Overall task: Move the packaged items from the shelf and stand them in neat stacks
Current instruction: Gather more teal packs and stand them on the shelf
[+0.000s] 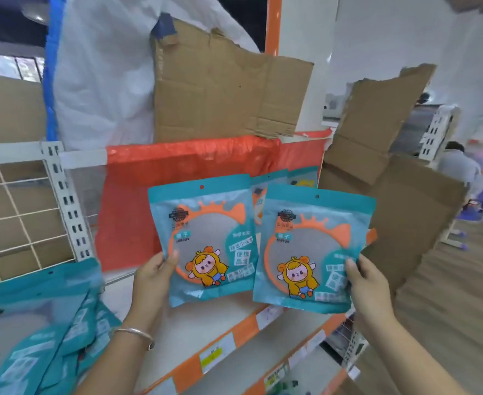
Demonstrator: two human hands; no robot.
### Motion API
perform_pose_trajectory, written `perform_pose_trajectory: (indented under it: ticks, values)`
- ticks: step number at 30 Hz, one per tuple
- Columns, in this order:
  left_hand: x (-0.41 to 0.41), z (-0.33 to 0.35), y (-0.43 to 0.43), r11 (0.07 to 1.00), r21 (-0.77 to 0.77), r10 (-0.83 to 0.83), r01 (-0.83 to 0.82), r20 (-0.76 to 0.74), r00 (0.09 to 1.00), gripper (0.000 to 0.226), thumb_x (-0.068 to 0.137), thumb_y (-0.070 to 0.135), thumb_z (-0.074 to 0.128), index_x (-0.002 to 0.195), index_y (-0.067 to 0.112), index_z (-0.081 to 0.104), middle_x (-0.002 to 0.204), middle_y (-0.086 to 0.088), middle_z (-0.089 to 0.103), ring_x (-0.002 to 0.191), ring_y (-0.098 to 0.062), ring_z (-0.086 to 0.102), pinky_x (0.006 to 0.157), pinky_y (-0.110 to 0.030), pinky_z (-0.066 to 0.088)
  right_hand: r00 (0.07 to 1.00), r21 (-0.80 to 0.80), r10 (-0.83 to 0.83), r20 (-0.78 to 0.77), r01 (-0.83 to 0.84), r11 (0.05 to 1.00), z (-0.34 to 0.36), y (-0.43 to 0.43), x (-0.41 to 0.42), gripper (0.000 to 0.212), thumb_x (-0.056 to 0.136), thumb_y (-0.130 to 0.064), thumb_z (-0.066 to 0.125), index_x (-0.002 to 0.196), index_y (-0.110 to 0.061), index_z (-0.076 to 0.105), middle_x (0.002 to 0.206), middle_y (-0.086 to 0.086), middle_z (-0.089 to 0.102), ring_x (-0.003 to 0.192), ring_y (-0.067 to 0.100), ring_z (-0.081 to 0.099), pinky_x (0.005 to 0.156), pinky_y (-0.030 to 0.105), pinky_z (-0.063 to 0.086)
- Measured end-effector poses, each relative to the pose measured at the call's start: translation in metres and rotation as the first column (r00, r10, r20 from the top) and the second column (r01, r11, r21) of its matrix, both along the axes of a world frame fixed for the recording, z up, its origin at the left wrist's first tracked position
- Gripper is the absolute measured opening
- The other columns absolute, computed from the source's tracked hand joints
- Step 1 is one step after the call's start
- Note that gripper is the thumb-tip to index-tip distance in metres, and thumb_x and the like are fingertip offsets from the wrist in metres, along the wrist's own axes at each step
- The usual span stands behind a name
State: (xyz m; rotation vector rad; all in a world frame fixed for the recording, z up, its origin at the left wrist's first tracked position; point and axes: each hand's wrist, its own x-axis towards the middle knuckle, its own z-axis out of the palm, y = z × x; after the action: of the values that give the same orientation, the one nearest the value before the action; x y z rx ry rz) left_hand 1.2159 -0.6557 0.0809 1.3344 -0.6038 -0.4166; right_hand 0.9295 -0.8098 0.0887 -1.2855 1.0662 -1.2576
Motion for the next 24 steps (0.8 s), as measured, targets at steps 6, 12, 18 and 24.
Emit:
perform_pose_trajectory:
  ticks: [6, 12, 18, 24]
  values:
    - [0.008, -0.01, -0.072, 0.999, 0.019, -0.041, 0.04, 0.025, 0.999, 0.026, 0.088, 0.035, 0.062, 0.085, 0.01, 0.068, 0.094, -0.016, 0.071, 0.083, -0.023, 0.061, 0.087, -0.05, 0.05, 0.999, 0.005, -0.037, 0.018, 0.037, 0.999, -0.01, -0.07, 0.003, 0.02, 0.1, -0.016, 0.043, 0.097, -0.013, 0.063, 0.097, 0.009, 0.069, 0.085, 0.024, 0.064, 0.079, 0.04, 0.051]
    - [0.015, -0.019, -0.15, 0.999, 0.024, -0.043, 0.043, 0.038, 0.998, 0.02, 0.092, 0.025, 0.057, 0.081, 0.01, 0.066, 0.077, 0.0, 0.072, 0.073, -0.016, 0.064, 0.068, -0.032, 0.054, 0.999, 0.013, -0.027, 0.025, 0.027, 1.0, -0.01, -0.161, 0.016, 0.02, 0.099, -0.014, 0.045, 0.098, -0.015, 0.065, 0.096, 0.008, 0.069, 0.089, 0.027, 0.063, 0.081, 0.041, 0.051]
    - [0.018, -0.035, -0.208, 0.999, 0.018, -0.029, 0.029, -0.007, 1.0, 0.027, 0.093, 0.024, 0.057, 0.084, 0.0, 0.062, 0.079, -0.009, 0.068, 0.072, -0.021, 0.058, 0.067, -0.034, 0.046, 0.999, 0.026, -0.019, 0.049, 0.018, 1.0, -0.011, -0.235, 0.024, 0.021, 0.1, -0.012, 0.043, 0.103, -0.014, 0.064, 0.092, 0.002, 0.068, 0.081, 0.019, 0.063, 0.075, 0.037, 0.053]
    - [0.015, -0.055, -0.258, 1.0, 0.025, 0.018, -0.017, -0.047, 0.999, 0.026, 0.091, 0.03, 0.059, 0.087, 0.005, 0.065, 0.085, -0.012, 0.07, 0.078, -0.024, 0.06, 0.077, -0.044, 0.05, 1.0, 0.025, 0.01, 0.025, -0.01, 1.0, -0.024, -0.312, 0.025, 0.021, 0.1, -0.011, 0.042, 0.105, -0.013, 0.062, 0.091, 0.001, 0.067, 0.079, 0.017, 0.063, 0.07, 0.031, 0.051]
